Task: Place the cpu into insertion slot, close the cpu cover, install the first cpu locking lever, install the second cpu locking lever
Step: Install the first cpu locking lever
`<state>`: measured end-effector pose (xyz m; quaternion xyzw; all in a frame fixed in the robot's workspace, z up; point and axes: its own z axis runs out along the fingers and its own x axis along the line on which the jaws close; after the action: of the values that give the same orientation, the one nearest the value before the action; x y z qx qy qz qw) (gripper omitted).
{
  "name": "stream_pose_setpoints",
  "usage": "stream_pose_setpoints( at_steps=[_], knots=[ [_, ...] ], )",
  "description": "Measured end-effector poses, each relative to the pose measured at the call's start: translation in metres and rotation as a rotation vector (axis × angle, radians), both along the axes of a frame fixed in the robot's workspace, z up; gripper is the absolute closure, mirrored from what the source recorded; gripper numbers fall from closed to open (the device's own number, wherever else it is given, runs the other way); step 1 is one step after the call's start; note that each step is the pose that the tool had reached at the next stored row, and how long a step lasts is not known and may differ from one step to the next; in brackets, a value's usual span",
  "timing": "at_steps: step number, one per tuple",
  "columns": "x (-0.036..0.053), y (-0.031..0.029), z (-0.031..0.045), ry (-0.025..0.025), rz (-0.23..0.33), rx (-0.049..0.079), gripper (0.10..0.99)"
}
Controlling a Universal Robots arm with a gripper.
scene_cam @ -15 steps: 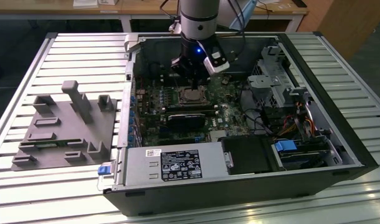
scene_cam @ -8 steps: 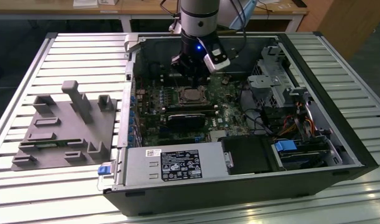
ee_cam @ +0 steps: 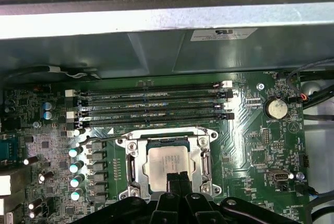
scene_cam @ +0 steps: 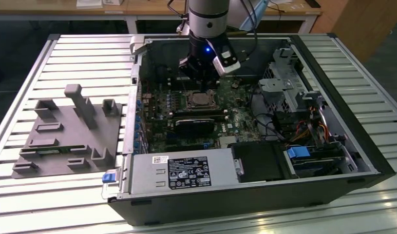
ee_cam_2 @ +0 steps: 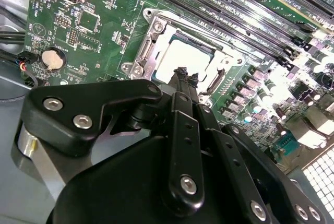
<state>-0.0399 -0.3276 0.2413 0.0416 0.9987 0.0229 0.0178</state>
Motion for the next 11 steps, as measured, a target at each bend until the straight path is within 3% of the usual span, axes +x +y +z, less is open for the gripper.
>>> stream_pose_setpoints(
  at_steps=[11],
  knots=[
    [-0.0073, 0.0000, 0.0000, -0.0010, 0.000, 0.000, 0.984]
  ],
)
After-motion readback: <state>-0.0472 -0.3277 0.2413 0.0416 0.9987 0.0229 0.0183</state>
